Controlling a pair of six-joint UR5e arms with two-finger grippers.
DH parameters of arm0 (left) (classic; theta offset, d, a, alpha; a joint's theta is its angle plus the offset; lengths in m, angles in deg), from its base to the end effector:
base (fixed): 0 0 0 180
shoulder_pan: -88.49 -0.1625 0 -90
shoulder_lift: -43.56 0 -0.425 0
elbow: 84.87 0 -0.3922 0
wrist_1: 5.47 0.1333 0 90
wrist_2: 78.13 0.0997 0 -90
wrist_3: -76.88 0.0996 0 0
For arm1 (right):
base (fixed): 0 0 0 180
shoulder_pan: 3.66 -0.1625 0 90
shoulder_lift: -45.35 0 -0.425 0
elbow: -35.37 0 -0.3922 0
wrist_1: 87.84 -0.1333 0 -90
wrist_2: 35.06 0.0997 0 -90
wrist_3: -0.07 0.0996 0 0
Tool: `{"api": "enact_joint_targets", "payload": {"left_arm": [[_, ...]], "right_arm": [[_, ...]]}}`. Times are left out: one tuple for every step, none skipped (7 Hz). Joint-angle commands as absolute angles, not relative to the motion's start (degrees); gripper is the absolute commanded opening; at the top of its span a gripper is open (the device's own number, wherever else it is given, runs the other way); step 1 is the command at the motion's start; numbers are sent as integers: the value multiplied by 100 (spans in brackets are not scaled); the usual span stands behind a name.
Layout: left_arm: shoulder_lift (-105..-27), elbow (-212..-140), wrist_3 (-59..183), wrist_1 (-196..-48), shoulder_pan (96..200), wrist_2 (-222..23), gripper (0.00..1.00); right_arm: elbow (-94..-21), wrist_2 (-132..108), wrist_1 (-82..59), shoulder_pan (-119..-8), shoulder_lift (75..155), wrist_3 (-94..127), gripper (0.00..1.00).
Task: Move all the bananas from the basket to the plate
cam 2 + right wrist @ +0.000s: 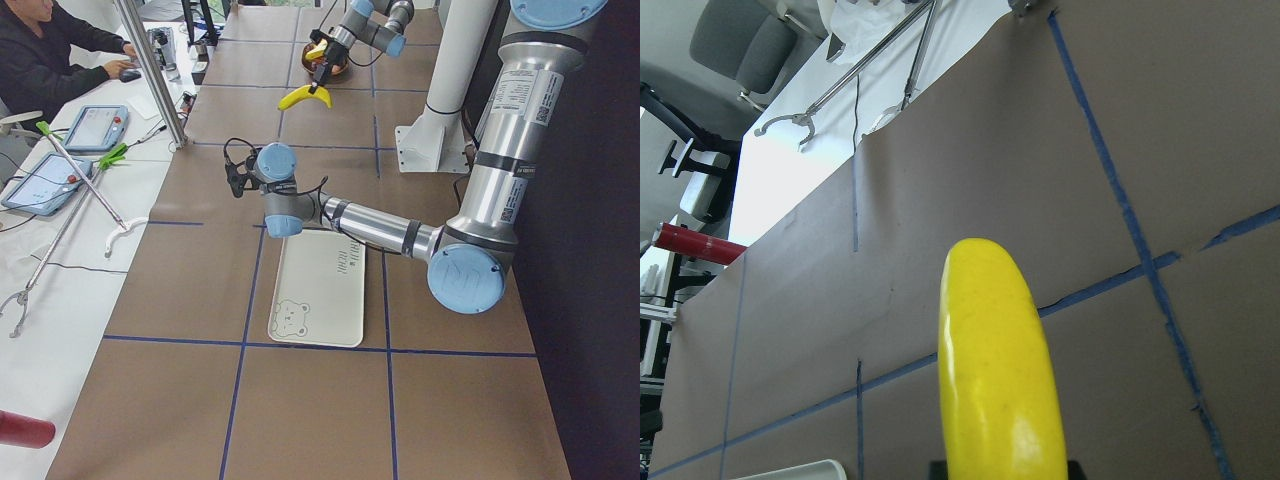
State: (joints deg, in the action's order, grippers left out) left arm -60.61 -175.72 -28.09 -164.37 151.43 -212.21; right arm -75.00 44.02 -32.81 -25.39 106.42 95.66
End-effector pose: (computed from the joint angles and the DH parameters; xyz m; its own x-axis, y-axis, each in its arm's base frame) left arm 0.1998 -0.5319 0.3814 -0.0374 -0.3347 -0.9416 0.3265 0.8865 -0.3280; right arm -0.4719 -0.3519 0.1477 0.0398 0.1188 0.9921 -0.5451 0.8347 -0.0781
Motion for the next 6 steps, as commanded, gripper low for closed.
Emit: {"api": "enact_joint_targets", "payload": {"left_arm": [[-6785,-17619,-4328,-16570,14530,-20866,99],[-7033,-17619,-4805,-16535,14257,-20526,99],[-7200,-17619,-5045,-16517,14028,-20331,99],[-7254,-17627,-5073,-16517,13834,-20285,99],[-7333,-17636,-5082,-16508,13615,-20093,99],[-7395,-17636,-5091,-16499,13369,-19796,99]], "right_arm": [[-7493,4141,-3405,-2221,10617,9500,1],[-7493,4149,-3387,-2194,10608,9403,1],[-7493,4149,-3387,-2168,10539,9054,1],[-7484,4141,-3379,-2150,10416,8877,1],[-7484,4141,-3361,-2150,10398,8736,1],[-7484,4141,-3343,-2133,10363,8491,1]]}}
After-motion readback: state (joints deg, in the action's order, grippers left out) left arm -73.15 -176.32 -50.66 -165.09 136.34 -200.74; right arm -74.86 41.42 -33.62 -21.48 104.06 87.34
